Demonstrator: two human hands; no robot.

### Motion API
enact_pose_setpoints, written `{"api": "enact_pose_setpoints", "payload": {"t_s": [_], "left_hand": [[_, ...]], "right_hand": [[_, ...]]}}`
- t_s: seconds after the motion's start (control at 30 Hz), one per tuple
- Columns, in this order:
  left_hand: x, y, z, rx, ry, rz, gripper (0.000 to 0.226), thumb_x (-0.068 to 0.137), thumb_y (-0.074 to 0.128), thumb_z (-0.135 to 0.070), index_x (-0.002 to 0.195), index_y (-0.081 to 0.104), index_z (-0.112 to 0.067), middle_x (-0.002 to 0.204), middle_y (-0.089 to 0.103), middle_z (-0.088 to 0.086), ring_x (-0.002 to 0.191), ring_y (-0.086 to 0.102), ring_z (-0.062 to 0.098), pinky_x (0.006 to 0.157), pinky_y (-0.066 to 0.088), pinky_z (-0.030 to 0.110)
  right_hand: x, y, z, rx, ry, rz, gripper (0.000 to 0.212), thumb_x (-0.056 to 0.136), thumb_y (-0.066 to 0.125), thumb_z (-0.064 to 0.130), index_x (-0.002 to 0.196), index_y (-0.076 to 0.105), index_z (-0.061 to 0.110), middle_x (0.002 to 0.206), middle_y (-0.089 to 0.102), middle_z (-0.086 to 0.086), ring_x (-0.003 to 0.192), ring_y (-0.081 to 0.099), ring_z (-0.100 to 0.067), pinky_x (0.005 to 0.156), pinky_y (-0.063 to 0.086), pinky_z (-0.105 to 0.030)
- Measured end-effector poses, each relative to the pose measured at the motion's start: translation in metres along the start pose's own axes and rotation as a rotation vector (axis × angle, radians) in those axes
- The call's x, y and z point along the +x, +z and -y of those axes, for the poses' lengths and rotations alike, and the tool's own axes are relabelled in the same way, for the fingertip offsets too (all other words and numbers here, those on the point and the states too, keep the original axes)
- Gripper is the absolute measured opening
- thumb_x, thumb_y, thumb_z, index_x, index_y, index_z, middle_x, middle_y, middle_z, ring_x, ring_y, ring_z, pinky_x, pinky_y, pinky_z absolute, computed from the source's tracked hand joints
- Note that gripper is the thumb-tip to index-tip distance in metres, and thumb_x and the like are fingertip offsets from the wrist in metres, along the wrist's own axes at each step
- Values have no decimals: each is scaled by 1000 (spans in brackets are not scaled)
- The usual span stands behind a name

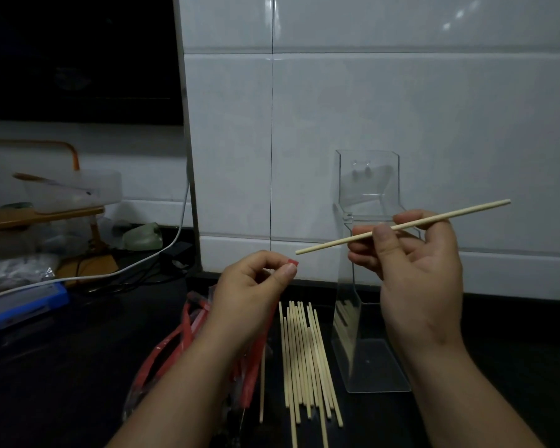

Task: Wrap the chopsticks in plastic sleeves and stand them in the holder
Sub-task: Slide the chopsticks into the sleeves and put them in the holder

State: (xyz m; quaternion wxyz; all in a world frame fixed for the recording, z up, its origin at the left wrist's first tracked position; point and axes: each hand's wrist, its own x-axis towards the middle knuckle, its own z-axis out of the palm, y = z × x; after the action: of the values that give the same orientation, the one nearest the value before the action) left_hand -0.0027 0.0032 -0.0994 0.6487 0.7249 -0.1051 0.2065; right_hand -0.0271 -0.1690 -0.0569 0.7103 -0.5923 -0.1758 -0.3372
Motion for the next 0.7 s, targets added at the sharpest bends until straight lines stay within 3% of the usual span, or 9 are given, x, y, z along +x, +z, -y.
{"api": "enact_pose_setpoints", "payload": {"t_s": [0.17, 0.43, 0.7], "left_hand": [[-1, 0, -1, 4, -6, 8, 10, 91, 67, -22, 86, 76, -24, 73, 67, -9, 68, 58, -1, 59, 46, 14], [-2, 0, -2, 41, 10, 45, 12, 92, 65, -25, 88, 76, -24, 83, 70, 1, 79, 63, 10, 66, 51, 16], [-2, 0, -3, 18, 8, 53, 10, 92, 66, -22, 88, 76, -22, 72, 65, -6, 67, 57, 1, 61, 48, 15]], "right_hand": [[-1, 1, -1, -21, -13, 17, 12, 97, 53, 11, 101, 48, 21, 89, 74, -7, 80, 73, -20, 70, 60, -30], [-1, 1, -2, -43, -12, 33, 12, 97, 53, 11, 103, 48, 19, 89, 74, -4, 78, 73, -18, 70, 59, -26], [-2, 0, -3, -83, 4, 37, 14, 98, 53, 11, 103, 50, 23, 86, 74, -1, 78, 72, -15, 69, 58, -23]]}}
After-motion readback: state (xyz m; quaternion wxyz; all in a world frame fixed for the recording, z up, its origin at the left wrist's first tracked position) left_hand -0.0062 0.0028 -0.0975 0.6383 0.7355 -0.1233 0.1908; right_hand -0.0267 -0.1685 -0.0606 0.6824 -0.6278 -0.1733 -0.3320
